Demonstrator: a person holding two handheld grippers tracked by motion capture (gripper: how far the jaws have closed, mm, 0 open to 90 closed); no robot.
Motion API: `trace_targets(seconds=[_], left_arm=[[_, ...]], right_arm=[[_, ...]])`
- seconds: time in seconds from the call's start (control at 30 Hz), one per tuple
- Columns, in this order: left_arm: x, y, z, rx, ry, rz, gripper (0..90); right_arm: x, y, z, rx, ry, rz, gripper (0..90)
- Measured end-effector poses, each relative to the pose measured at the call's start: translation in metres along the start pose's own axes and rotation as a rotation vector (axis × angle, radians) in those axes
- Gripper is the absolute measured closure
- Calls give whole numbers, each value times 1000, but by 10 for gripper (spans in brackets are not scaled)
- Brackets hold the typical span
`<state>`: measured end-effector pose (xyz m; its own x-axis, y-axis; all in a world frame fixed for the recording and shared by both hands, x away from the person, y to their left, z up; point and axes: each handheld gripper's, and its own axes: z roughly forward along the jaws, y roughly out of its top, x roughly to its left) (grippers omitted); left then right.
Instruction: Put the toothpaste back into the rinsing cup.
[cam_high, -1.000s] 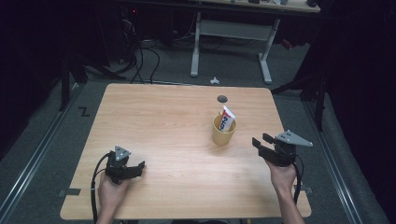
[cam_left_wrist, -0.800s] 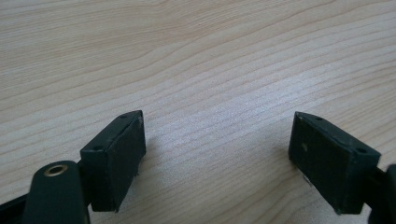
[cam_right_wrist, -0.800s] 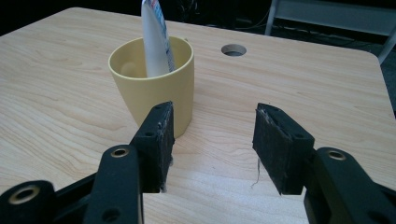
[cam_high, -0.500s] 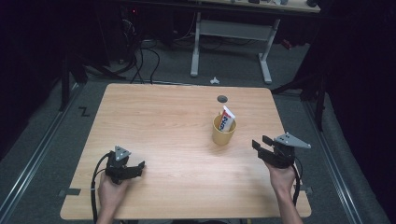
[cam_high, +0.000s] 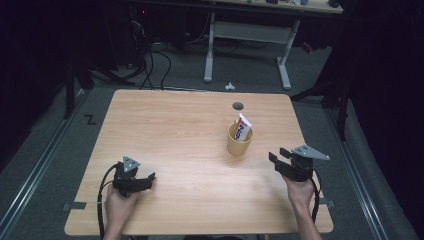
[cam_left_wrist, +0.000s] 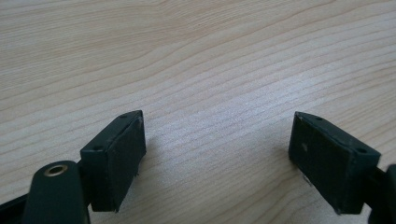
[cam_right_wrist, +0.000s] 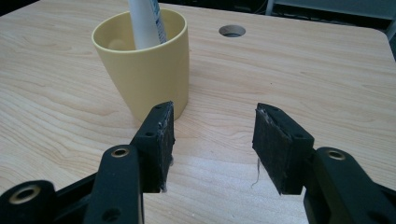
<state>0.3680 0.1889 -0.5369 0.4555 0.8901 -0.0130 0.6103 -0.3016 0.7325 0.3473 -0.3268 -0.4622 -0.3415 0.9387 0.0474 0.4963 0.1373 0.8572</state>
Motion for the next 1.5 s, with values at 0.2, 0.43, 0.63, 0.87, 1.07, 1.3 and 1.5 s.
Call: trace_targets(seconds=[0.2, 0.43, 0.63, 0.87, 1.07, 1.3, 1.5], left_arm=[[0, 0, 0, 0, 0, 1, 193], [0, 0, 0, 0, 0, 0, 193], [0, 0, 0, 0, 1, 0, 193], [0, 0, 0, 0, 1, 0, 193], [0, 0, 0, 0, 1, 0, 193], [0, 0, 0, 0, 1, 0, 193], [0, 0, 0, 0, 1, 1, 193]], right_arm=[[-2, -4, 5, 13, 0, 12, 485], [-3, -11, 12, 33, -4, 19, 485], [-3, -15, 18, 44, -9, 14, 485], [-4, -20, 24, 61, -14, 16, 484], [-3, -22, 28, 68, -18, 13, 473], [-5, -27, 34, 85, -28, 12, 457], [-4, -29, 39, 106, -29, 10, 456]])
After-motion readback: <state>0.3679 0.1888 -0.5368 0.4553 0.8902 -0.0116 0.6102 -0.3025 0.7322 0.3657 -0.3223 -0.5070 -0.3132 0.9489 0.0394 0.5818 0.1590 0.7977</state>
